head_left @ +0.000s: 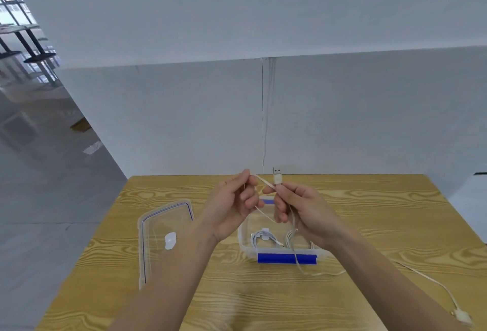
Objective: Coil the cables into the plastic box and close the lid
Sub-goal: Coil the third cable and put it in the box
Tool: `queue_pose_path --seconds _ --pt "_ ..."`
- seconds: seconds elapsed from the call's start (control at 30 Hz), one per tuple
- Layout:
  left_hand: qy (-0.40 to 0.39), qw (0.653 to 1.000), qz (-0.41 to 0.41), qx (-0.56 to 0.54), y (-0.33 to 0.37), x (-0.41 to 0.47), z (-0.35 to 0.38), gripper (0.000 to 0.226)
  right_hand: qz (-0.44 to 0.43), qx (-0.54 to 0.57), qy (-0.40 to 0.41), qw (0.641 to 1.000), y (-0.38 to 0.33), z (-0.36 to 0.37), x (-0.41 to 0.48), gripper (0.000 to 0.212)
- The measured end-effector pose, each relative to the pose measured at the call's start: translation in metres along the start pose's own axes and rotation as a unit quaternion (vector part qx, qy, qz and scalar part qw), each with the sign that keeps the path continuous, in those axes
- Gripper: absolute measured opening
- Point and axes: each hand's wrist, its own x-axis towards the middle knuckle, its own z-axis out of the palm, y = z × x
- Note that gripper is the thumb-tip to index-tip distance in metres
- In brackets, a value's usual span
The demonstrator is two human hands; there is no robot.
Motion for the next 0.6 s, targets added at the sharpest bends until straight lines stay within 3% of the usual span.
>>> queue_pose_path --seconds 0.17,0.37,0.5,0.6 --pt "0.003 0.997 0.016 -0.08 0.0 0.005 -0.004 0.027 0.029 0.016 0.002 0.999 -0.001 -0.004 0.005 0.026" --pt "-0.021 0.997 0.007 -0.074 0.0 0.005 -0.008 0.026 0.026 -0.018 0.022 0.999 -0.003 0.0 0.005 0.026" --pt "-0.025 0.999 0.017 0.01 -0.002 0.004 -0.014 0.023 0.014 0.03 0.048 0.998 -0.004 0.003 0.005 0.026" --pt "-0.022 0.995 0.011 0.098 -0.02 0.0 -0.016 0.041 -0.015 0.068 0.097 0.993 -0.006 0.006 0.007 0.025"
